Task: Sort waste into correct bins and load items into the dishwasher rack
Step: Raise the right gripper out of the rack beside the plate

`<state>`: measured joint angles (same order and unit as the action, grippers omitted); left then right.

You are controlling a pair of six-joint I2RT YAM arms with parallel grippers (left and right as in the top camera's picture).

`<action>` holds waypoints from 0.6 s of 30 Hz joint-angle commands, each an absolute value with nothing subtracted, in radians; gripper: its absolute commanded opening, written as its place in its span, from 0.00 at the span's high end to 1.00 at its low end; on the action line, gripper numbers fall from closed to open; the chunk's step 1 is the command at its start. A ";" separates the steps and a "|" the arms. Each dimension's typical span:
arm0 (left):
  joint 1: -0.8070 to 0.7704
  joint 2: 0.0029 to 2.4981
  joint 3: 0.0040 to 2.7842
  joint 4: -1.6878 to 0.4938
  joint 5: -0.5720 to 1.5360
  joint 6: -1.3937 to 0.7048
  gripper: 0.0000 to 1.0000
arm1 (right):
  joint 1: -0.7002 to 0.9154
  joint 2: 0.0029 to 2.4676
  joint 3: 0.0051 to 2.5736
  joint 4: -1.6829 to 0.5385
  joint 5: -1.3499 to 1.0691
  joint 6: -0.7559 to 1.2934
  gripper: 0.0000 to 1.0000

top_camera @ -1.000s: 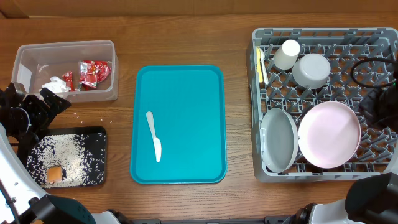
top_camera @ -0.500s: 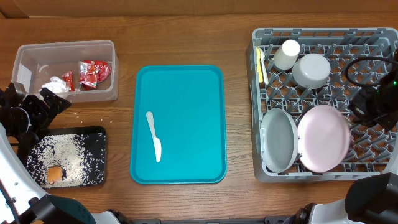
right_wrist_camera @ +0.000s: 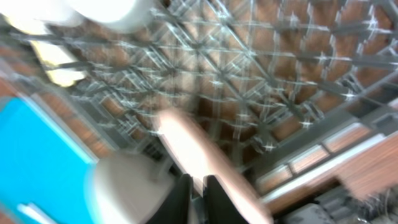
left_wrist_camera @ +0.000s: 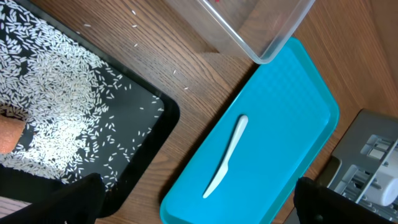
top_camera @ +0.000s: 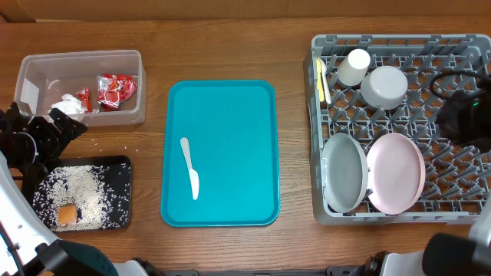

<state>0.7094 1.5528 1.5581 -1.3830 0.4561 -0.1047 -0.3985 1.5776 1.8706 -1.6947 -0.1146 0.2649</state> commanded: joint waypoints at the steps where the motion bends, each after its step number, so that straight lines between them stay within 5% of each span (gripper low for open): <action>1: 0.712 1.551 1.560 -1.383 0.456 -0.112 0.00 | -0.392 1.480 1.984 -1.691 -0.274 0.255 0.75; 5: 0.712 1.551 1.560 -1.383 0.456 -0.112 0.00 | -0.346 1.418 2.047 -1.655 -0.459 0.168 0.50; 7: 0.712 1.551 1.560 -1.383 0.456 -0.112 0.00 | -0.303 1.388 2.050 -1.629 -0.510 0.144 0.11; 8: 0.712 1.551 1.560 -1.383 0.456 -0.112 0.00 | -0.275 1.377 2.050 -1.618 -0.519 0.139 0.00; 18: 0.712 1.551 1.560 -1.383 0.456 -0.112 0.00 | 0.149 1.420 2.048 -1.534 -0.525 0.122 0.00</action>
